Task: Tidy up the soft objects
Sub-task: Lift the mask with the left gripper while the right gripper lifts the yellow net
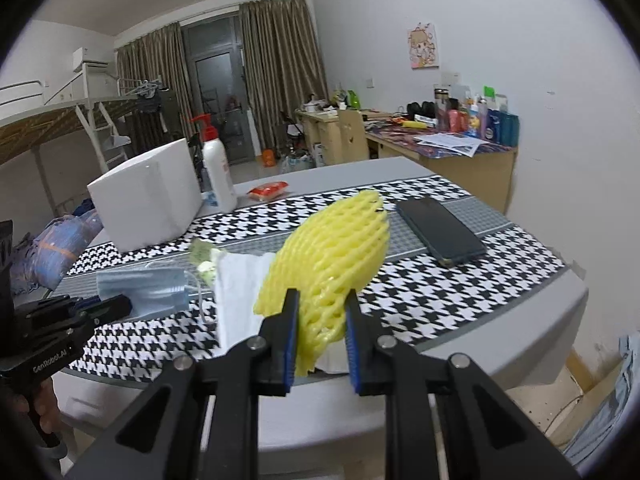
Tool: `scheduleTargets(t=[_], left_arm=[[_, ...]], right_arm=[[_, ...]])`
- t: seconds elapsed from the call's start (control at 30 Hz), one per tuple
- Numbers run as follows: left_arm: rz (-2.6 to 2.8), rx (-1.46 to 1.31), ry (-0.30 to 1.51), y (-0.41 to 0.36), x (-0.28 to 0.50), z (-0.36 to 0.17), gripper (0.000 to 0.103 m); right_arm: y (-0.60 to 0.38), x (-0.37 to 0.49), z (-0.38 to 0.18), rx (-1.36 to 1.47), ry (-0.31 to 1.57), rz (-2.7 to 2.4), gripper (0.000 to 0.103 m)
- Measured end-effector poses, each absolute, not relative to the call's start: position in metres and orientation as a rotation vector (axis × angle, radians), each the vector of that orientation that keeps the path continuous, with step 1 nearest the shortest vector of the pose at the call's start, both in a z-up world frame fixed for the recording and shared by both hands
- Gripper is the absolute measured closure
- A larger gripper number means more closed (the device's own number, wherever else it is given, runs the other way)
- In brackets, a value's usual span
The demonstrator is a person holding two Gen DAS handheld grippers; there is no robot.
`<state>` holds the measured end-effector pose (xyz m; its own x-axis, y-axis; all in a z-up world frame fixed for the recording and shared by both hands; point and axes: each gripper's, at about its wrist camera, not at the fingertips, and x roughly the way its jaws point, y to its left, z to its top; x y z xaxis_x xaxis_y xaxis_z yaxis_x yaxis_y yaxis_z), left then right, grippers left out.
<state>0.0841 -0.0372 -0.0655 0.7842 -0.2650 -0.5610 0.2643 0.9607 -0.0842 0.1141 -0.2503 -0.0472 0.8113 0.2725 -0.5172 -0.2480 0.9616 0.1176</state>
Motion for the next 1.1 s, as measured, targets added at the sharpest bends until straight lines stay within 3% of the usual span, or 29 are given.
scheduleTargets(t=[1.1], left_arm=[[-0.107, 0.001, 0.41, 0.011, 0.067, 0.01, 0.091]], right_arm=[[-0.177, 0.114, 0.003, -0.013, 0.429, 0.461, 0.078]])
